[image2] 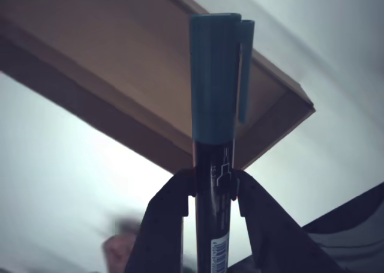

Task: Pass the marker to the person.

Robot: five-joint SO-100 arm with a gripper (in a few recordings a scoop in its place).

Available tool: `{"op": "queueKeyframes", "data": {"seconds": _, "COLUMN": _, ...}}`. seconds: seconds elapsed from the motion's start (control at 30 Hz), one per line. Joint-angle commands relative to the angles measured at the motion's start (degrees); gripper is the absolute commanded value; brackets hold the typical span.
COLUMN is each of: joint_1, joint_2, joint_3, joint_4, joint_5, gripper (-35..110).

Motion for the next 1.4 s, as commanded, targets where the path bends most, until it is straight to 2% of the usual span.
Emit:
{"op": "queueKeyframes", "data": {"seconds": 0.0, "joint_1": 2.2, "joint_2": 4.04, "joint_3": -9.58, "joint_4": 0.0, "joint_5": -1.23, "gripper": -5}}
{"op": "queueKeyframes", "data": {"seconds": 0.17, "joint_1": 6.15, "joint_2": 7.65, "joint_3": -18.46, "joint_4": -4.83, "joint_5": -2.46, "gripper": -5}}
{"op": "queueKeyframes", "data": {"seconds": 0.43, "joint_1": 8.09, "joint_2": 11.25, "joint_3": -25.05, "joint_4": -18.81, "joint_5": -6.59, "gripper": -5}}
{"op": "queueKeyframes", "data": {"seconds": 0.73, "joint_1": -0.88, "joint_2": 0.0, "joint_3": -34.28, "joint_4": -29.18, "joint_5": -22.76, "gripper": -5}}
{"op": "queueKeyframes", "data": {"seconds": 1.03, "joint_1": -12.74, "joint_2": -2.37, "joint_3": -27.07, "joint_4": -49.48, "joint_5": -36.74, "gripper": -5}}
{"op": "queueKeyframes", "data": {"seconds": 1.17, "joint_1": -18.98, "joint_2": -2.72, "joint_3": -24.7, "joint_4": -52.91, "joint_5": -40.17, "gripper": -5}}
{"op": "queueKeyframes", "data": {"seconds": 1.37, "joint_1": -26.46, "joint_2": -3.87, "joint_3": -18.72, "joint_4": -58.62, "joint_5": -39.2, "gripper": -5}}
